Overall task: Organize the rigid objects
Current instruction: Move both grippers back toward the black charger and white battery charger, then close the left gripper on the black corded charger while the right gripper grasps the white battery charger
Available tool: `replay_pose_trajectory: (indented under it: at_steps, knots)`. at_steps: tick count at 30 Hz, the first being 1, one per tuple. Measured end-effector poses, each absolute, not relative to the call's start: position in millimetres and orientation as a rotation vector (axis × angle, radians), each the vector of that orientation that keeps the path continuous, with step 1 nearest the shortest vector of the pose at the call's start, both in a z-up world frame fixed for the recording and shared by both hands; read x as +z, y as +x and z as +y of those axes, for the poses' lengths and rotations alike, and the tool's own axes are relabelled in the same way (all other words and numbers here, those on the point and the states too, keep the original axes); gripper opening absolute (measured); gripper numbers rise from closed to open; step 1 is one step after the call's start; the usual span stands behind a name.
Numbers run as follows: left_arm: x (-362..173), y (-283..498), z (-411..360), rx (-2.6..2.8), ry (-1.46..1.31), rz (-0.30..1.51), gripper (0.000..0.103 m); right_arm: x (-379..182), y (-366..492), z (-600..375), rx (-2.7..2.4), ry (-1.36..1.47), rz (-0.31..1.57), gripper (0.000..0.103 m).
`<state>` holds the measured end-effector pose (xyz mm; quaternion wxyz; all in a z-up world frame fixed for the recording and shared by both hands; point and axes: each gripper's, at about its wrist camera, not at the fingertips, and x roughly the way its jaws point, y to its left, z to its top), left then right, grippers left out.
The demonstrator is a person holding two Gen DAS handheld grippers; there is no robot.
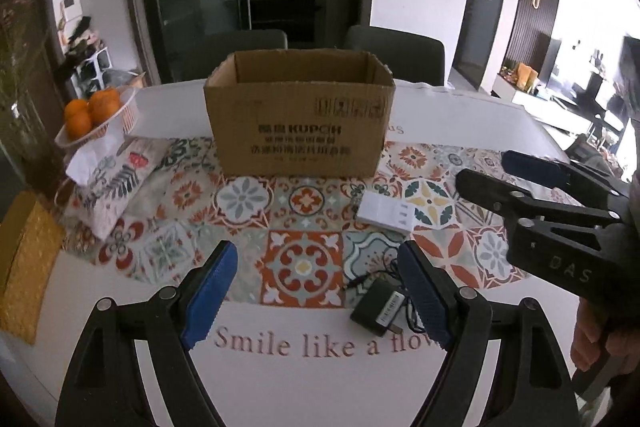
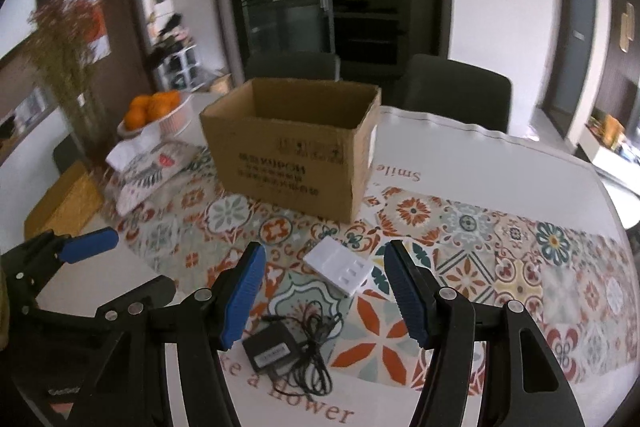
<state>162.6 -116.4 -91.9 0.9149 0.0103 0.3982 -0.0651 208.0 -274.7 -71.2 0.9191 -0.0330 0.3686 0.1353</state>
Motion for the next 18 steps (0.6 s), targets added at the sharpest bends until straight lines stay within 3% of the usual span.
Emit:
replay_pose_trajectory:
  at_steps: [18]
  knots:
    - [-146.6,140.9,-158.4,-0.088,0.088,0.834,0.082,-130.6,219.4,-290.3,0.499,-0.198,0.813,0.063]
